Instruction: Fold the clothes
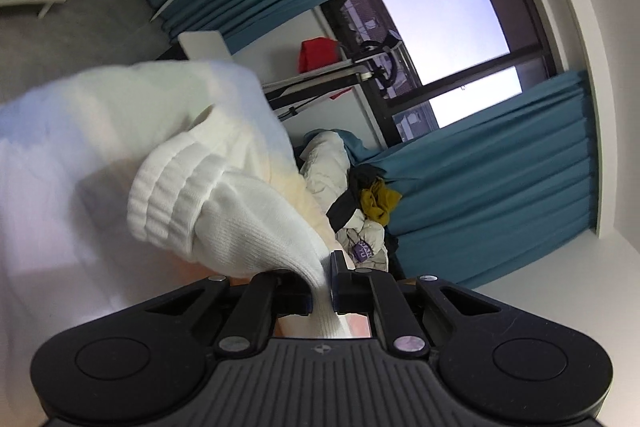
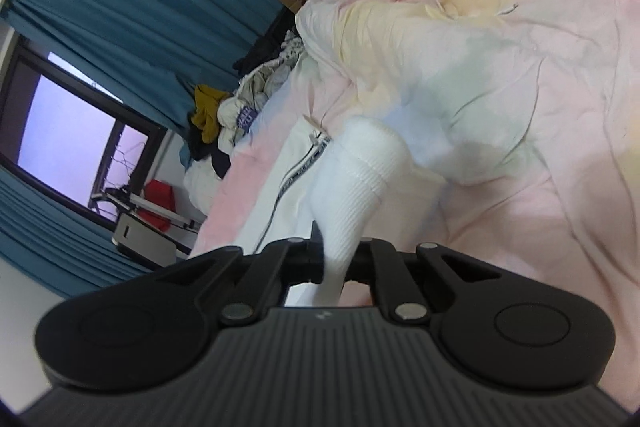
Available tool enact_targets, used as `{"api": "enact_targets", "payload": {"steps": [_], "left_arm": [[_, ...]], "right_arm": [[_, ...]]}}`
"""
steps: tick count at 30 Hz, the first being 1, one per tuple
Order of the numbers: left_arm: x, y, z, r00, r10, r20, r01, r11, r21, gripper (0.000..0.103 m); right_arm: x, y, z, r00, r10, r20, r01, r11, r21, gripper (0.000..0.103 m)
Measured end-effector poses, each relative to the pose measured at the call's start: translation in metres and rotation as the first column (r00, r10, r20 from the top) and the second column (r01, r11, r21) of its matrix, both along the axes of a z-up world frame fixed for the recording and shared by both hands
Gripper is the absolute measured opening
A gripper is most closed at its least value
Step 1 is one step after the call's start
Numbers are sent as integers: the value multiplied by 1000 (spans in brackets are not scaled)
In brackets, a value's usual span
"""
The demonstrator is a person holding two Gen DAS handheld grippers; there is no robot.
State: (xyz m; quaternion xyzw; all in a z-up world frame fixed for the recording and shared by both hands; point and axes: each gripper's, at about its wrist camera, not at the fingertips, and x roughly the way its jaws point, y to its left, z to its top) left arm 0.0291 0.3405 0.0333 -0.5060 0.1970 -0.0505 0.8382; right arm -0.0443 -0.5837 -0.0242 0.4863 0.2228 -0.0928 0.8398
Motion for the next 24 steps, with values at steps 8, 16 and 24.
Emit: {"api": "enact_targets", "payload": {"steps": [8,16,24], "left_arm": [[73,-30,52,997,70,-30,-69,997,32,8],[239,-52,48,984,131,-118,-118,987,110,9],[377,-41,-47,954,132,-270,-80,977,196,10]], "right_arm": [[50,-9,6,999,-32,13,32,999,-3,6],[205,-16,-4,995,-91,-37,90,995,-32,6],[368,2,-56,987,-72,-143,47,984,-172,6]]}}
